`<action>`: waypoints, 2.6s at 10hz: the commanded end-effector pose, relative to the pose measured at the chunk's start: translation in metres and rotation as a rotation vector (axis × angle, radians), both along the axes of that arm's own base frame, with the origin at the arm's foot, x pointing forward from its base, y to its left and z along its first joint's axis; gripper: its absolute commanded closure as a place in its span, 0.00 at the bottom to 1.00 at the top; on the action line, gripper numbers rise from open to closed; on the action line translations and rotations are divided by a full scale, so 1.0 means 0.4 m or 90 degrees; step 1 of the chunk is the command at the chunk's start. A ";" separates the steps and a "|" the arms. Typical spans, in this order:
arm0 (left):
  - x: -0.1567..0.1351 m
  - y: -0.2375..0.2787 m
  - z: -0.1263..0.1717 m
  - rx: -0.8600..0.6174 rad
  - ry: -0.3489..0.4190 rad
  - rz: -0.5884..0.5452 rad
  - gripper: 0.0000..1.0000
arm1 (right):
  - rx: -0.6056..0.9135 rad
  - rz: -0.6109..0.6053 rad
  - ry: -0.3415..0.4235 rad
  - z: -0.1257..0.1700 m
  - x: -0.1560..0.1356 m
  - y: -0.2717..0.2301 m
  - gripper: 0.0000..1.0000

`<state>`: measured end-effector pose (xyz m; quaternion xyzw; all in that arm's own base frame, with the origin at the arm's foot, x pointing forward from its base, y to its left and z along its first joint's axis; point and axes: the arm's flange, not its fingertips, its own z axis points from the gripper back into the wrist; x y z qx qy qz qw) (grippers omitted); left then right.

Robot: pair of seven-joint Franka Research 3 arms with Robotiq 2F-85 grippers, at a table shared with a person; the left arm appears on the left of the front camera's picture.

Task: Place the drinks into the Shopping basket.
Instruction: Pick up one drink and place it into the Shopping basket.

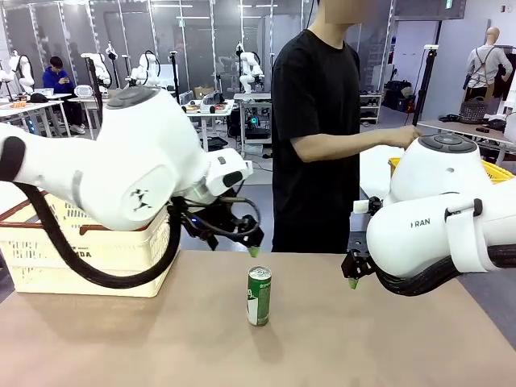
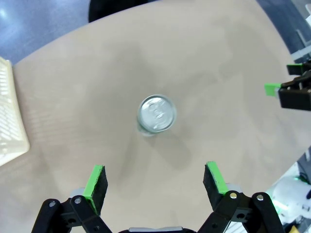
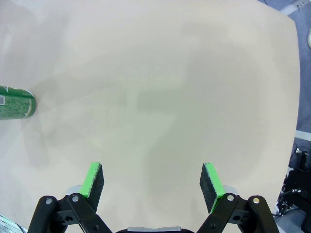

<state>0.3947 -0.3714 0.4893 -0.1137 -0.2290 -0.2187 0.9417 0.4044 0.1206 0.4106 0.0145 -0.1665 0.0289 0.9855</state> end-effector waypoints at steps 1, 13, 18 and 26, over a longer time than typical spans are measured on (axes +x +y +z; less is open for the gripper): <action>0.032 -0.085 -0.011 0.005 0.015 0.055 0.00 | -0.004 0.004 -0.005 -0.004 -0.001 -0.003 0.00; 0.089 -0.237 -0.049 0.141 0.103 0.134 0.00 | -0.004 0.004 -0.005 -0.004 -0.001 -0.003 0.00; 0.139 -0.221 -0.126 0.145 0.134 0.148 0.00 | -0.004 0.004 -0.005 -0.004 -0.001 -0.003 0.00; 0.188 -0.214 -0.205 0.152 0.182 0.166 0.00 | -0.004 0.004 -0.005 -0.004 -0.001 -0.003 0.00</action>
